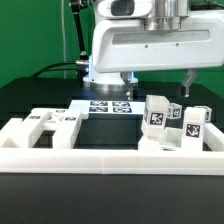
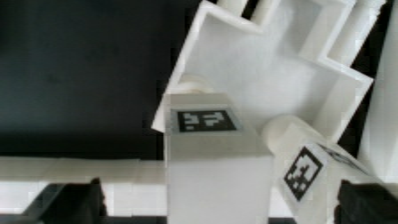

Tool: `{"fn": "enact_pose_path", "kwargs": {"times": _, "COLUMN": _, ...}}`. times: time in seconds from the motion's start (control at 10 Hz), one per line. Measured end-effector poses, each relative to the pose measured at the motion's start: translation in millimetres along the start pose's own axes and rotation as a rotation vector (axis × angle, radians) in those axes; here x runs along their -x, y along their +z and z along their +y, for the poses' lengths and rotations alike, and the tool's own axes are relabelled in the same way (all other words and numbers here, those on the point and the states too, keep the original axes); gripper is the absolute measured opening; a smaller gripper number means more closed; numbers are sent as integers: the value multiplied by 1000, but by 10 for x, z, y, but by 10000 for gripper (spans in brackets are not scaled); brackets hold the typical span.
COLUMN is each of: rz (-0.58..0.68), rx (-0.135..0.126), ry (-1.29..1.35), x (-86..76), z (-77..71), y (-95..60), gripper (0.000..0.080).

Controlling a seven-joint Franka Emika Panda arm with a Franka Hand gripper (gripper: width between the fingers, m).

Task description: Assemble chair

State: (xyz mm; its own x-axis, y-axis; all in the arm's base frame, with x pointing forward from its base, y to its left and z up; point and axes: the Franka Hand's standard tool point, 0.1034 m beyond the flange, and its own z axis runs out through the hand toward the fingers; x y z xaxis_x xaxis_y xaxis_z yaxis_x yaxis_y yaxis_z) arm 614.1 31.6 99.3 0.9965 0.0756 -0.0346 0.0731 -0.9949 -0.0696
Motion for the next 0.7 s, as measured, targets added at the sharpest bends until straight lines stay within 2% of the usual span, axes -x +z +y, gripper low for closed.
{"fn": "enact_pose_path", "kwargs": {"times": 0.3, "rz": 6, "rx": 8, "ry": 4, "x": -22, "z": 65, "y": 98, "gripper": 649}}
{"fn": "enact_pose_path", "kwargs": {"times": 0.6, "rz": 18, "rx": 12, "ry": 5, "x": -35, "z": 73, "y": 111, "gripper": 623}}
{"fn": "enact_pose_path", "kwargs": {"times": 0.7, "rz": 18, "rx": 12, "ry": 5, "x": -34, "z": 74, "y": 112, "gripper": 448}}
